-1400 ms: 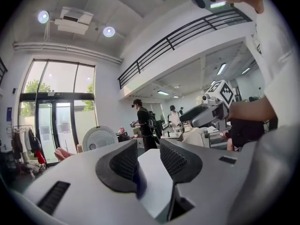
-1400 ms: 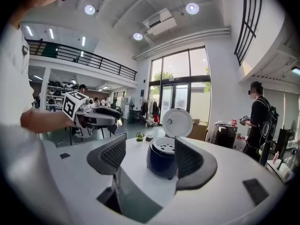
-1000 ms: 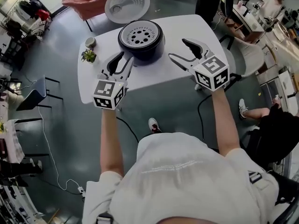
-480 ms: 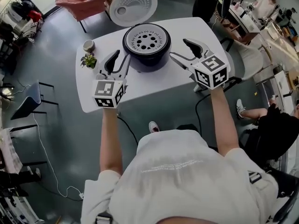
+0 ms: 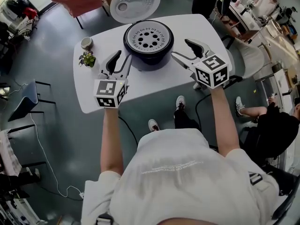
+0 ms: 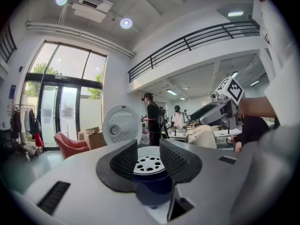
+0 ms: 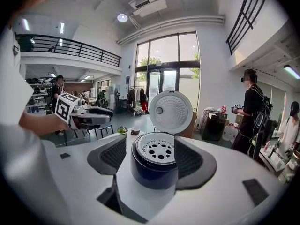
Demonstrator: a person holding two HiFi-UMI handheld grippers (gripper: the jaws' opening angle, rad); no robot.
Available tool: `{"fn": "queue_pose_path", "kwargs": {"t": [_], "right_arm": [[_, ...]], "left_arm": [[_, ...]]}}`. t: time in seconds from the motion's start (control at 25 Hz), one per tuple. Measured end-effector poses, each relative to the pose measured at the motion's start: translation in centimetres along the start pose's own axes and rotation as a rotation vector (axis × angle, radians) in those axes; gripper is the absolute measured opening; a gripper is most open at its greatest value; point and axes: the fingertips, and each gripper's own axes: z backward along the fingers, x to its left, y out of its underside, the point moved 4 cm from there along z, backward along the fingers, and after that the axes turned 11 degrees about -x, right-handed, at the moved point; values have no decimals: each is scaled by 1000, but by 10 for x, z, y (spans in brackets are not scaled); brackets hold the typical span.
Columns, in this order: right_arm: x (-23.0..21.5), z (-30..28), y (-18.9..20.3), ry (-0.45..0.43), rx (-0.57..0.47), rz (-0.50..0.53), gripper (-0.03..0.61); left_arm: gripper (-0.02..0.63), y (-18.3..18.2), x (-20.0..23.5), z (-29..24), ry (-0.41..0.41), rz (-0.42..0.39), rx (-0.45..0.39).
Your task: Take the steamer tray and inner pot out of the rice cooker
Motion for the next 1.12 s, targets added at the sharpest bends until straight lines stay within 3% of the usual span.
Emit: {"fn": "queue_pose_path", "kwargs": {"t": [0.16, 0.56, 1.12], "right_arm": [[-8, -6, 6, -7, 11, -3, 316], [-46, -51, 18, -79, 24, -42, 316], [-139, -134, 52, -263, 109, -104, 316]], "left_arm": [[157, 10, 11, -1, -94, -18, 45], [156, 25, 22, -34, -126, -20, 100], [156, 42, 28, -119, -264, -5, 220]]}}
